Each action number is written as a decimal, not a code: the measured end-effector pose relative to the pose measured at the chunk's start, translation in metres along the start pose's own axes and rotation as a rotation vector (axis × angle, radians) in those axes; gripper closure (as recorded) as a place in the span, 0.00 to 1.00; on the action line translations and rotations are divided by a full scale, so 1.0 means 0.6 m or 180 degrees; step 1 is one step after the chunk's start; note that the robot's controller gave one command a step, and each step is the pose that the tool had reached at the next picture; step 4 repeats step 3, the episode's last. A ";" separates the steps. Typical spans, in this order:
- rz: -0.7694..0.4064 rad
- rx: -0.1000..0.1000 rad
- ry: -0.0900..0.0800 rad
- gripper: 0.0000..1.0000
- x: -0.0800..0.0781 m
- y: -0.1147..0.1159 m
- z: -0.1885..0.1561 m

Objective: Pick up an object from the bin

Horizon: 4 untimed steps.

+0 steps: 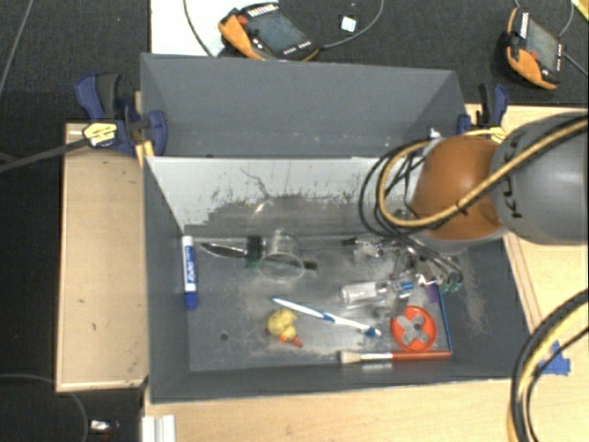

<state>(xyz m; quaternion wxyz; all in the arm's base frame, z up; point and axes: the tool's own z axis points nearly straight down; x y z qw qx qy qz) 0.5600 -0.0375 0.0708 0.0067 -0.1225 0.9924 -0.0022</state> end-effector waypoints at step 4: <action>0.0205 -0.0020 0.0029 1.00 0.005 0.021 -0.066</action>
Offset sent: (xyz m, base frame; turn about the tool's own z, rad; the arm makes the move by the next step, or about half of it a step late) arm 0.0000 0.0000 0.0000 0.0000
